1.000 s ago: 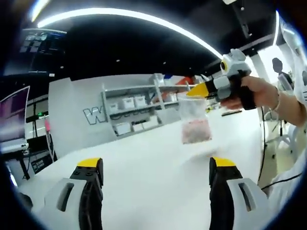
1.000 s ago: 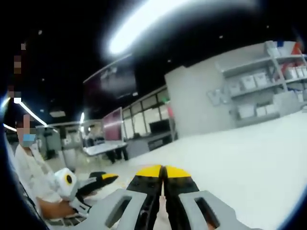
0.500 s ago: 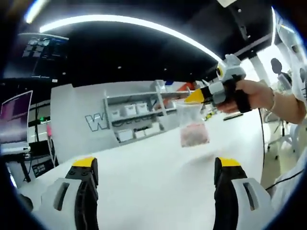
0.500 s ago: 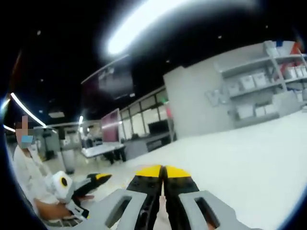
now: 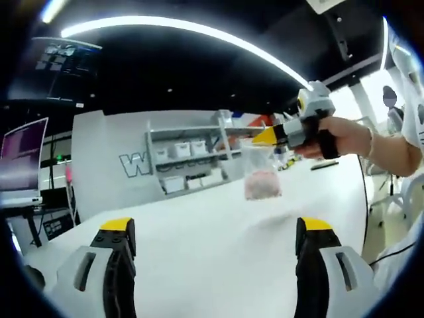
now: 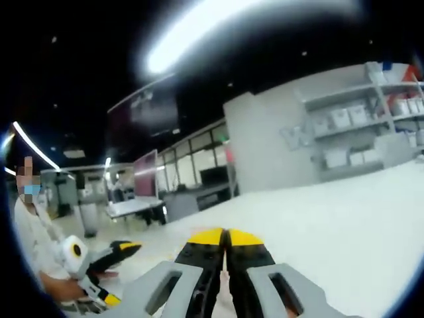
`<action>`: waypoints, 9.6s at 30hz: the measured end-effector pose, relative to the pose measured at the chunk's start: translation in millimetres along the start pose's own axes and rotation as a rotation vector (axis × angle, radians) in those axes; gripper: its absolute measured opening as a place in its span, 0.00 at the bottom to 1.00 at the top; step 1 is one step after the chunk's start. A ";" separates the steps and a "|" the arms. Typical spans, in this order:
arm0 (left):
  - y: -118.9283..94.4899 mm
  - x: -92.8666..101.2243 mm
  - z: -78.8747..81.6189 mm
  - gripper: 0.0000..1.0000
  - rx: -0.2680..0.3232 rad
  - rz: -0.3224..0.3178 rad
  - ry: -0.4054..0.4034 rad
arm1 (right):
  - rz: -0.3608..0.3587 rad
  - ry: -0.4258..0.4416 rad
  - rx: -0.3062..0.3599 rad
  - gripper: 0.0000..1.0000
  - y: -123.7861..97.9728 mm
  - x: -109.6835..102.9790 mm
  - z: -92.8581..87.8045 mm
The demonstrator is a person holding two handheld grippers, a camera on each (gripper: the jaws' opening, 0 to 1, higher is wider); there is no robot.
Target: Open the resealable bag by pulling the two sides of the seal apart until the entire bag opening is separated and visibly accessible.
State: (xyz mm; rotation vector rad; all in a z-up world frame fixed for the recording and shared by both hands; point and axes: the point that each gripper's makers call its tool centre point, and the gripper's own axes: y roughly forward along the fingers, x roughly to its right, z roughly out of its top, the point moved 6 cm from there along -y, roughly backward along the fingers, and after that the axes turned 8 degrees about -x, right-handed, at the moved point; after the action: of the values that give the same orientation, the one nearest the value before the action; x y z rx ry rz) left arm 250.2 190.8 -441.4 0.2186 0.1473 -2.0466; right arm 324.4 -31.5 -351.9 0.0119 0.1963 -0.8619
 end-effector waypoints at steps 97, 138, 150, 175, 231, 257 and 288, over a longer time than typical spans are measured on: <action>-1.8 -0.8 -4.2 0.94 -0.055 -0.009 0.000 | -0.160 0.006 -0.149 0.00 151.5 98.7 13.8; 12.8 -6.9 -4.9 0.93 -0.079 -0.014 -0.010 | -0.190 -0.008 -0.187 0.00 211.0 129.8 18.3; 16.9 -9.5 -6.4 0.93 -0.086 -0.012 -0.012 | -0.200 -0.007 -0.186 0.00 226.6 138.4 20.7; 14.5 -19.5 -10.7 0.93 -0.090 0.011 -0.022 | -0.262 -0.033 -0.194 0.00 255.4 157.8 21.2; 1.2 -14.8 3.9 0.93 -0.061 0.019 0.012 | -0.138 -0.246 -0.341 0.15 252.7 97.2 -56.7; -3.7 -19.6 7.9 0.95 -0.043 0.042 0.014 | -0.124 -0.280 -0.317 0.60 253.7 86.1 -58.6; -16.1 -23.6 5.0 0.99 -0.086 0.082 0.009 | -0.089 -0.235 -0.302 1.00 249.6 83.4 -57.8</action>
State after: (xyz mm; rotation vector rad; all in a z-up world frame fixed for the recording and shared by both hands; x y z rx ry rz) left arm 246.3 217.7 -431.2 0.1781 0.2277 -1.9536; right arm 556.0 73.6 -440.6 -0.3815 0.1053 -0.9071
